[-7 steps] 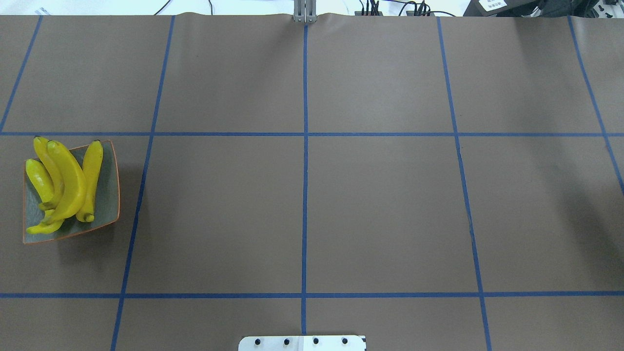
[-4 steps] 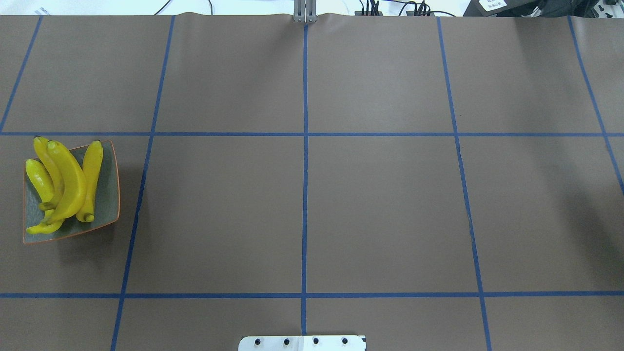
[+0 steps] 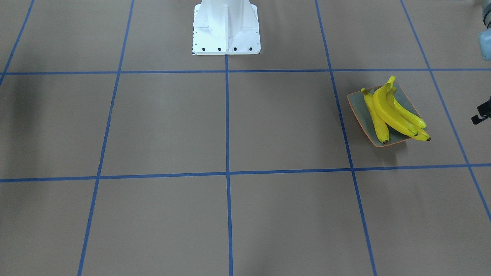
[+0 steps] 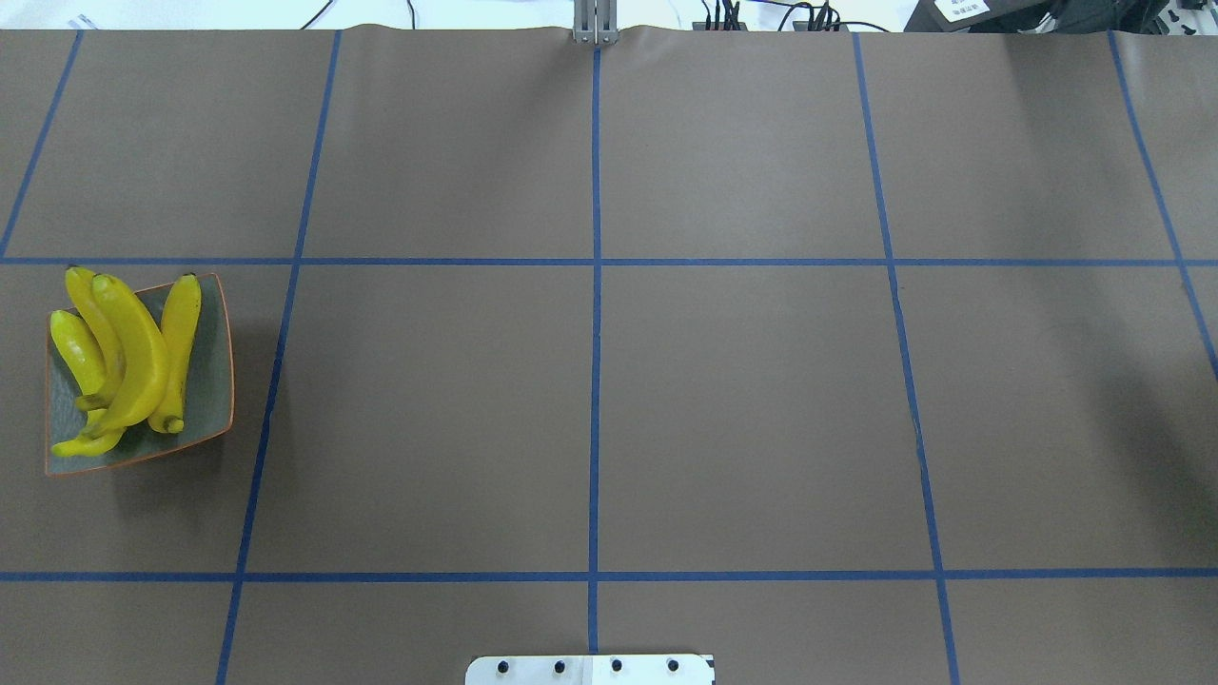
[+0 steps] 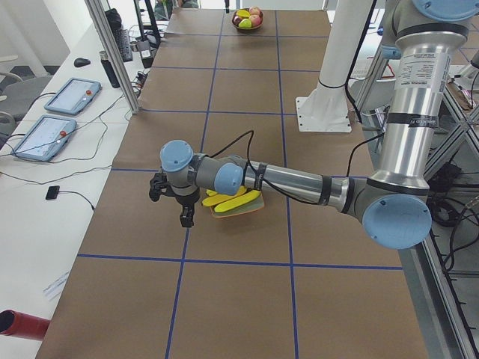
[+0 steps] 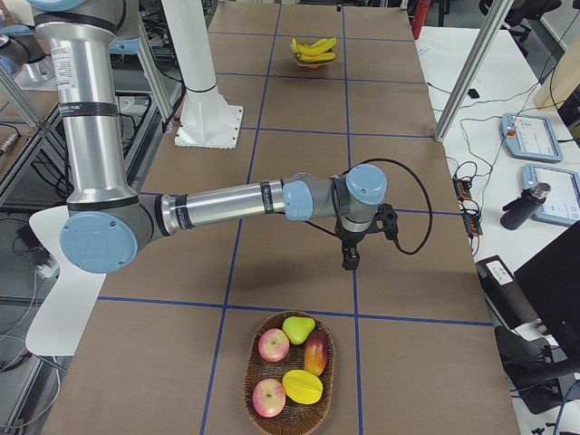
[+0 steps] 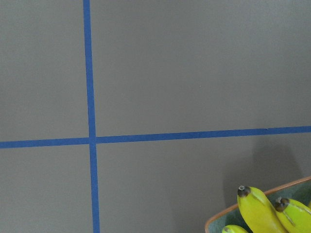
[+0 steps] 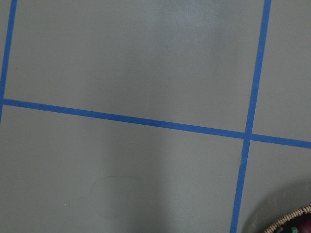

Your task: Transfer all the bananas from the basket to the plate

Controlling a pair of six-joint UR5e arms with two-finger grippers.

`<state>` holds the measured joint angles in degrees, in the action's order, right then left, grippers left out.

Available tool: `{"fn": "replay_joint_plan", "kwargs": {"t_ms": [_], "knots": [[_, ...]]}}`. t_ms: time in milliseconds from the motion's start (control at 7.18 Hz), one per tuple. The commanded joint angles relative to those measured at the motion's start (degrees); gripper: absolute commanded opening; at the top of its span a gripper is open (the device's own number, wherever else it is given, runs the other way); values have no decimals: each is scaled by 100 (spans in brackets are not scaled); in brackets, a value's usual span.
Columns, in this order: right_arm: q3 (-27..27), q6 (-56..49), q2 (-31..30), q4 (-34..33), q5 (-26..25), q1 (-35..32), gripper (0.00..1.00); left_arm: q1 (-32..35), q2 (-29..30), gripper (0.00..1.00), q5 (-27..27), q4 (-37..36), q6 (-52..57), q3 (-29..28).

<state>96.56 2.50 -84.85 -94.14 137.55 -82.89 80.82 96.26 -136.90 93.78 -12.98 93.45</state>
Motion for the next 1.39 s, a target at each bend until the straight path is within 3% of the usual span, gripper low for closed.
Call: {"fn": "replay_joint_plan", "kwargs": {"t_ms": [0, 696, 835, 1253], "knots": [[21, 49, -66, 0, -17, -8, 100, 4, 7, 99, 14, 0, 6, 24], [135, 75, -84, 0, -114, -8, 100, 13, -263, 99, 145, 0, 50, 242], [144, 84, -93, 0, -114, -8, 100, 13, -291, 99, 512, 0, 85, 339], [144, 84, -111, 0, -184, -8, 100, 21, -336, 99, 883, -18, 416, 332]]}}
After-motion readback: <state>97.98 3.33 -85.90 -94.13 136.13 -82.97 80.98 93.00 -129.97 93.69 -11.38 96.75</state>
